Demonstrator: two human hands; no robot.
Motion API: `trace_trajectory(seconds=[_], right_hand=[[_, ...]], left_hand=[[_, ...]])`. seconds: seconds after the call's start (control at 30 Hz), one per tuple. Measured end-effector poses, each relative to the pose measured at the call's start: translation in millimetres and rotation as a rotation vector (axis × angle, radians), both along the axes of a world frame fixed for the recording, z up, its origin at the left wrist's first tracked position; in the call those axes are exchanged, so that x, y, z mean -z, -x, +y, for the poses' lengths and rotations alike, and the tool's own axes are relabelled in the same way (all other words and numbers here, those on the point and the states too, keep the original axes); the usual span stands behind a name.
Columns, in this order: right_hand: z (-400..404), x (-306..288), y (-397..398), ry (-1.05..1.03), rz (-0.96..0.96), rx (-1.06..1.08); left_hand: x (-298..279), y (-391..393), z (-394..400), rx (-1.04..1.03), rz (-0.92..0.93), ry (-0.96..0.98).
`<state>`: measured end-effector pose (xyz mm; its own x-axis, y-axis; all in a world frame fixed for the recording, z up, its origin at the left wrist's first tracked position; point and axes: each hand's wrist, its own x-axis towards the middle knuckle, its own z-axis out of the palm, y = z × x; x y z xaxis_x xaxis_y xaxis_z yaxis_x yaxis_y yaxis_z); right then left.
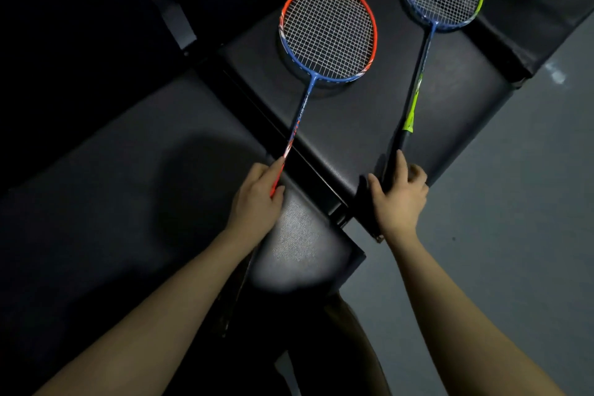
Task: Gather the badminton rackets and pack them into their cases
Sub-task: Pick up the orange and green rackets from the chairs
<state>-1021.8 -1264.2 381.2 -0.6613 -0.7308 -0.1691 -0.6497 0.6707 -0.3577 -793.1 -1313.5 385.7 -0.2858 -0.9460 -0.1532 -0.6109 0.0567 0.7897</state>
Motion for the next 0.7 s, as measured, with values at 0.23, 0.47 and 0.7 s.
trace_trajectory(seconds=[0.23,0.47,0.7], right_hand=[[-35,13,16,-0.065,-0.001,0.107],[-26,-43,0,-0.001,-0.096,0.036],[28,-149,-57,0.016,-0.135,-0.039]], left_hand=[[-1,24,-14,0.008,0.010,0.033],[-57,28,-4,-0.036,0.038,0.032],[-166,-10,36,-0.072,0.026,0.110]])
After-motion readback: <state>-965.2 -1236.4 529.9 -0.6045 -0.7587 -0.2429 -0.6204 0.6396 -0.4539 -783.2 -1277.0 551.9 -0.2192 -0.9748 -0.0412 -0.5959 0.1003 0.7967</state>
